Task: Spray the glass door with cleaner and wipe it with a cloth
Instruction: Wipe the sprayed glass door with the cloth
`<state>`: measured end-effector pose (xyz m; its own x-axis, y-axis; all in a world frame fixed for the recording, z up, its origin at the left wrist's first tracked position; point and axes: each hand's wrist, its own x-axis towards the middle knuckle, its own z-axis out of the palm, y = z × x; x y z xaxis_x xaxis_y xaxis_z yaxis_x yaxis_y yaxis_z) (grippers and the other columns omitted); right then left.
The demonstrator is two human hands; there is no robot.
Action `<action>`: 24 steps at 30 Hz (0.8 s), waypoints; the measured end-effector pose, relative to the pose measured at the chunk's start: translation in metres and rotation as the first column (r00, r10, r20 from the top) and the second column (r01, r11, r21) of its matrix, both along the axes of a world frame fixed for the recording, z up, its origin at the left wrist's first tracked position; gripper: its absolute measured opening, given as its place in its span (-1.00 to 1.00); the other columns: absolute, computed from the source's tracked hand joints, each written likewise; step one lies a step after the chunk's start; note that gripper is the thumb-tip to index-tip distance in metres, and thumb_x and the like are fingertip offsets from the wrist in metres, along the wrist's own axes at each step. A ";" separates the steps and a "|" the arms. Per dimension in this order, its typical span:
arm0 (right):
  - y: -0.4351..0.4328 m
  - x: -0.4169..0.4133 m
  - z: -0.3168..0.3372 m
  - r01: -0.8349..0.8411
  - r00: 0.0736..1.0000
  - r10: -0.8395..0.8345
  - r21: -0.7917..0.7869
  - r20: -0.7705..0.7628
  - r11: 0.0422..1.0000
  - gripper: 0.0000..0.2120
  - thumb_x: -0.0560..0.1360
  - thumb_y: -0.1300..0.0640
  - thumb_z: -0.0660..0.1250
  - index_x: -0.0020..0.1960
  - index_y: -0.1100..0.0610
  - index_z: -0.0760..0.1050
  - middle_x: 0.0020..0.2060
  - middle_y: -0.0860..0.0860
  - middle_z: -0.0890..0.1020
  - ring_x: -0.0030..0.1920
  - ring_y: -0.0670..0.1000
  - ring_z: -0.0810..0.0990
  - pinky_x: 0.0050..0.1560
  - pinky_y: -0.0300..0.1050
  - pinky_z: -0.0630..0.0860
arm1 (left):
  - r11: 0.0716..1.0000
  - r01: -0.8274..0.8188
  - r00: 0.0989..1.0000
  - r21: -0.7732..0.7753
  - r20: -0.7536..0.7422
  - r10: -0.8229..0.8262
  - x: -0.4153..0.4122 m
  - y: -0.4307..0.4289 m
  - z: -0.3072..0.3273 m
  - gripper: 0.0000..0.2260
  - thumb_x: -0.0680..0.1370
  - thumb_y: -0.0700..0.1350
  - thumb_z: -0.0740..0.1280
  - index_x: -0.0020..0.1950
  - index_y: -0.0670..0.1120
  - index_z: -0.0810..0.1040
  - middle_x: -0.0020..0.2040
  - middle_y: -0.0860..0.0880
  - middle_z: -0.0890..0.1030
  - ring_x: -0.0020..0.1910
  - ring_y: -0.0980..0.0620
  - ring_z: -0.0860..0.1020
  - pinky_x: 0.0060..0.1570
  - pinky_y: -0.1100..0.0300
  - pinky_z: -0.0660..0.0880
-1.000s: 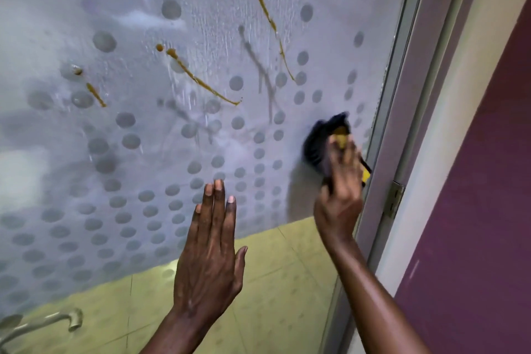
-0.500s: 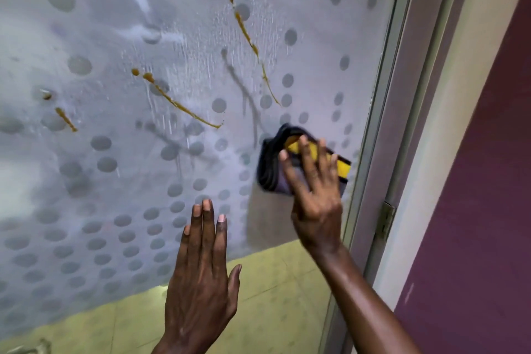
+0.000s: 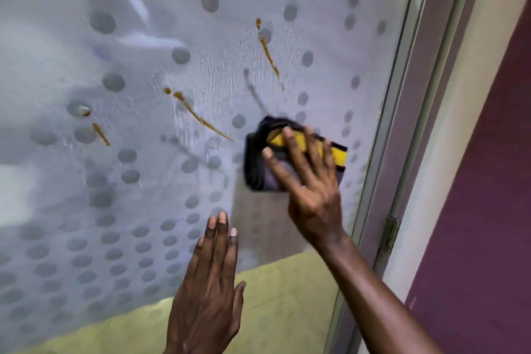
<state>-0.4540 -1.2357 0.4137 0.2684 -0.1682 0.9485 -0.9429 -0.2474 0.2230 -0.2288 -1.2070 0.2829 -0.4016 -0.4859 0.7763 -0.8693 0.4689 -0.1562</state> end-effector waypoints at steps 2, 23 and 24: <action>-0.007 -0.015 0.028 0.002 0.961 0.010 -0.044 0.275 0.999 -0.21 0.47 0.52 0.13 0.64 0.08 0.44 0.67 0.24 0.37 0.71 0.37 0.27 0.65 0.50 0.27 | 1.000 -0.003 1.000 0.004 0.019 0.003 0.003 -0.001 0.001 -0.10 0.48 0.05 0.49 0.70 -0.33 0.23 0.76 -0.34 0.12 0.76 -0.35 0.08 0.69 -0.15 0.10; -0.011 0.051 0.093 -0.097 0.571 0.189 -0.163 0.799 0.982 -0.15 0.43 0.39 0.11 0.68 -0.03 0.38 0.72 0.00 0.33 0.78 0.18 0.14 0.79 0.31 0.10 | 0.980 0.115 0.993 0.162 -0.021 -0.113 0.019 0.009 0.023 0.01 0.32 0.04 0.62 0.67 -0.30 0.33 0.75 -0.29 0.19 0.75 -0.26 0.15 0.65 -0.09 0.14; -0.009 0.066 0.087 -0.111 0.647 0.177 -0.138 0.741 0.984 -0.16 0.44 0.41 0.13 0.69 0.00 0.37 0.73 0.05 0.30 0.78 0.24 0.11 0.78 0.38 0.06 | 0.982 0.100 0.995 0.163 -0.008 -0.100 0.020 0.007 0.022 0.00 0.32 0.05 0.61 0.66 -0.30 0.34 0.75 -0.29 0.19 0.75 -0.25 0.16 0.67 -0.08 0.09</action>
<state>-0.3883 -1.2451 0.5005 -0.5227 -0.1114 0.8452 -0.7512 -0.4086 -0.5184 -0.2089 -1.2000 0.3049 -0.4544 -0.5634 0.6900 -0.8169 0.5724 -0.0706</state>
